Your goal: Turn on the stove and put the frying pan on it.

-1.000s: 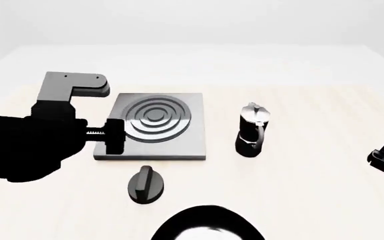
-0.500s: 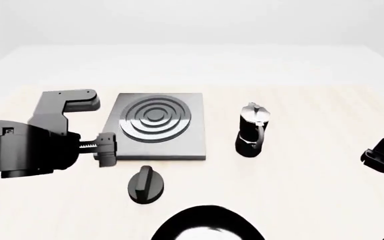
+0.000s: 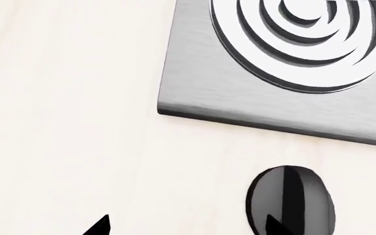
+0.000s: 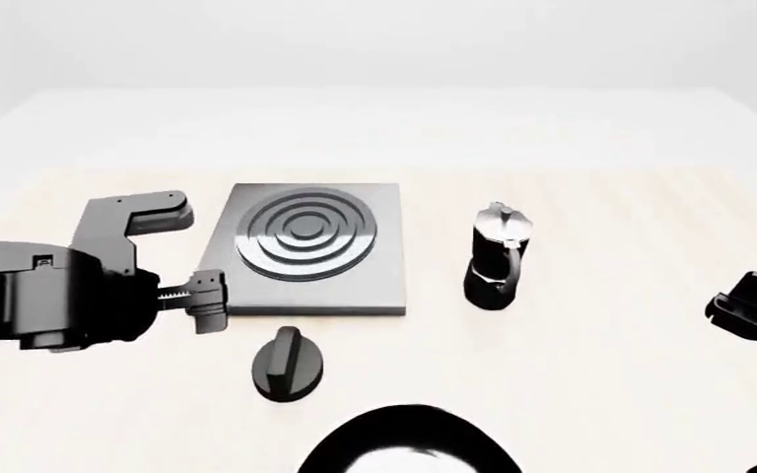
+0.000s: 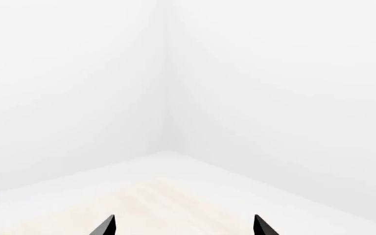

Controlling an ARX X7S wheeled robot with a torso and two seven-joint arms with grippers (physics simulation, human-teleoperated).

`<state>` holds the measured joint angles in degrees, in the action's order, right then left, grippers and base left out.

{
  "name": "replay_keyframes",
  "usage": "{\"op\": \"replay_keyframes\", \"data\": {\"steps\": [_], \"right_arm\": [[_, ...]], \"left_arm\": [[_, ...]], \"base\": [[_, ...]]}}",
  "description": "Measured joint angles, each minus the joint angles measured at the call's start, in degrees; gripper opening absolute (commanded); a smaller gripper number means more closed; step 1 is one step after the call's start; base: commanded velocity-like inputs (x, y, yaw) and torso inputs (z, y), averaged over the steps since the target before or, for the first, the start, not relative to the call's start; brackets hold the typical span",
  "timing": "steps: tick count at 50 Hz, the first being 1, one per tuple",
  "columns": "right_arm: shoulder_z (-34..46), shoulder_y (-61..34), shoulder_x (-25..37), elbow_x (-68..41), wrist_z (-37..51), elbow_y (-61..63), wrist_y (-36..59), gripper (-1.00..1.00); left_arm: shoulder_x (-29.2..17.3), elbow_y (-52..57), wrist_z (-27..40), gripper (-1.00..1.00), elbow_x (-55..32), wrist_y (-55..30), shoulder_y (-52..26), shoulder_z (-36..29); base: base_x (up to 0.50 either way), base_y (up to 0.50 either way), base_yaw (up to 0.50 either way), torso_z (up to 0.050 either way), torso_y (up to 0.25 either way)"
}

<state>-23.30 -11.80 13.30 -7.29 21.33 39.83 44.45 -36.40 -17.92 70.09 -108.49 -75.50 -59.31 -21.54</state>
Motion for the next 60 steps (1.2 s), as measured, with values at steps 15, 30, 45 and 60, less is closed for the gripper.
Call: {"op": "replay_keyframes", "data": {"steps": [15, 30, 45, 60], "right_arm": [[0.6, -0.28, 0.2, -0.34, 0.4, 0.1, 0.27, 1.0], [0.63, -0.17, 0.4, -0.82, 0.67, 0.3, 0.36, 1.0], [0.58, -0.23, 0.66, -1.26, 0.98, 0.39, 0.43, 1.0], [0.56, 0.03, 0.78, -1.68, 1.22, 0.28, 0.07, 1.0]], "left_arm": [[0.88, -1.8, -6.66, 1.0, 4.83, -0.02, 1.71, -2.53], [2.73, -5.3, -15.19, 1.0, 11.98, 1.71, 3.05, -6.32], [5.02, -10.24, -21.2, 1.0, 17.83, 3.31, 2.45, -10.29], [7.13, -15.23, -26.16, 1.0, 22.86, 5.17, 1.02, -13.92]], "base": [[0.0, 0.0, 0.0, 0.0, 0.0], [0.0, 0.0, 0.0, 0.0, 0.0], [0.0, 0.0, 0.0, 0.0, 0.0], [0.0, 0.0, 0.0, 0.0, 0.0]]}}
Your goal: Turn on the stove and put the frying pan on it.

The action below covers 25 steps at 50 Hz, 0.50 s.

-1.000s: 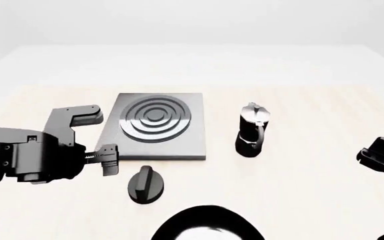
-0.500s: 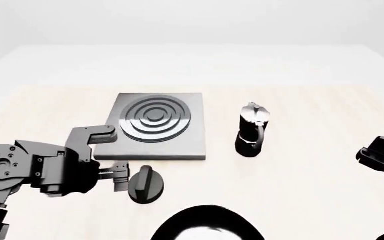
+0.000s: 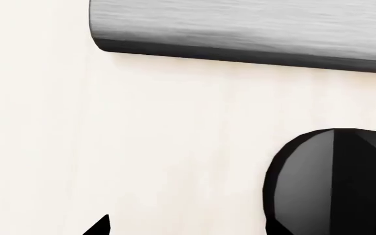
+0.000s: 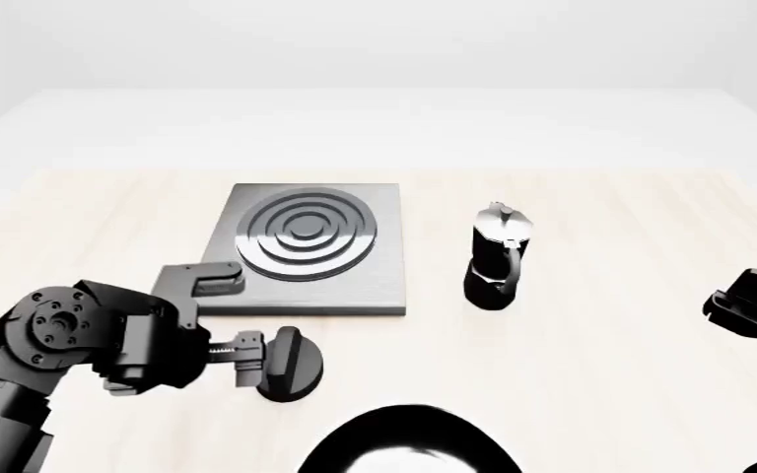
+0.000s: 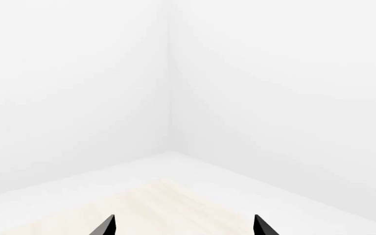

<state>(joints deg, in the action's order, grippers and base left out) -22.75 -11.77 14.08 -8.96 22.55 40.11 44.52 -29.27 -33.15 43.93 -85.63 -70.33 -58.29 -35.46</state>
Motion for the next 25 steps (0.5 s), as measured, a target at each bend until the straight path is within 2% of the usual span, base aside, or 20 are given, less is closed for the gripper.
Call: {"op": "replay_keyframes", "data": {"steps": [25], "right_arm": [[0.41, -0.04, 0.34, -0.68, 0.48, 0.12, 0.11, 1.0]], "left_arm": [[0.57, 0.69, -2.41, 1.0, 1.98, -2.27, -0.64, -2.86]], "base": [[0.0, 0.0, 0.0, 0.0, 0.0]]}}
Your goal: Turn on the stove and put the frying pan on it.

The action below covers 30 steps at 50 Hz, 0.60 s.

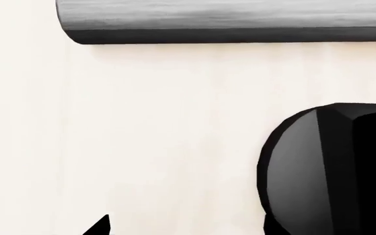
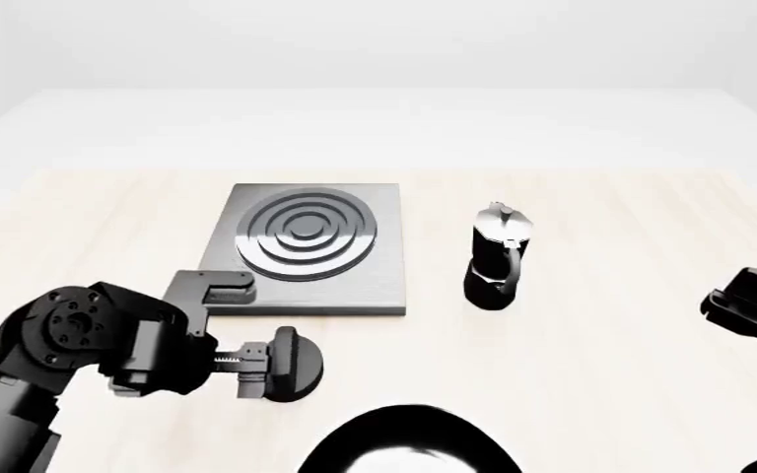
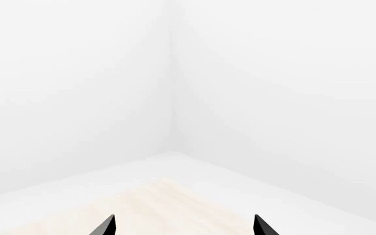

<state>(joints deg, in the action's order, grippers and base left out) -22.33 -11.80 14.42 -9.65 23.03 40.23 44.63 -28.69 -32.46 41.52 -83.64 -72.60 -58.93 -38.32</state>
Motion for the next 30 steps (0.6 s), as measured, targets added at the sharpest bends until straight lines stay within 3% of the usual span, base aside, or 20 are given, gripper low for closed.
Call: {"op": "replay_keyframes", "data": {"steps": [30], "right_arm": [[0.11, 0.2, 0.48, -0.83, 0.53, -0.04, -0.18, 1.0]], "left_arm": [[1.24, 0.79, -5.55, 1.0, 6.3, -0.41, -2.63, -5.53]], "base": [[0.0, 0.0, 0.0, 0.0, 0.0]]}}
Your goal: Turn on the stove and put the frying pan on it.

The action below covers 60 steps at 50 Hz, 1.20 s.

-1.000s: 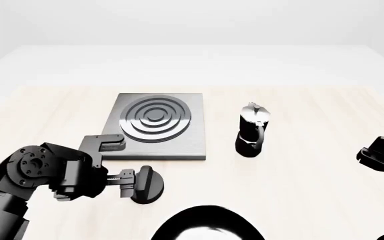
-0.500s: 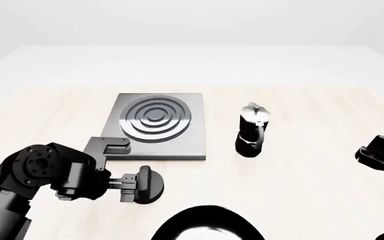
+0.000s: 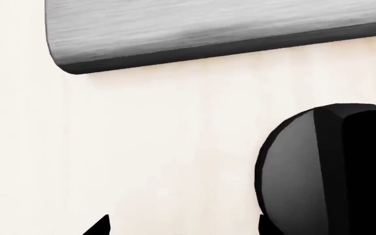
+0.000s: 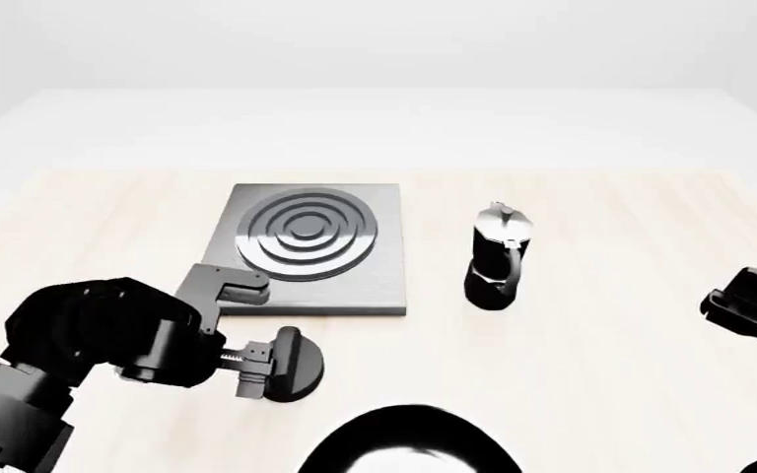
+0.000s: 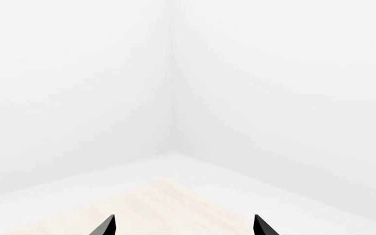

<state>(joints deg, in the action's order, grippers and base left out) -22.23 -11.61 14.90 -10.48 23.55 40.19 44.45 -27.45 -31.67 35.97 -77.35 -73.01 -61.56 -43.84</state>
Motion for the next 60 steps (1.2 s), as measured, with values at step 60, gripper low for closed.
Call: {"op": "replay_keyframes", "data": {"steps": [60], "right_arm": [[0.41, 0.61, 0.69, -1.38, 1.08, -0.33, -0.68, 1.0]], "left_arm": [[3.35, 6.31, -7.75, 1.0, -1.45, 8.84, -5.77, 2.01]], "base": [[0.0, 0.0, 0.0, 0.0, 0.0]]}}
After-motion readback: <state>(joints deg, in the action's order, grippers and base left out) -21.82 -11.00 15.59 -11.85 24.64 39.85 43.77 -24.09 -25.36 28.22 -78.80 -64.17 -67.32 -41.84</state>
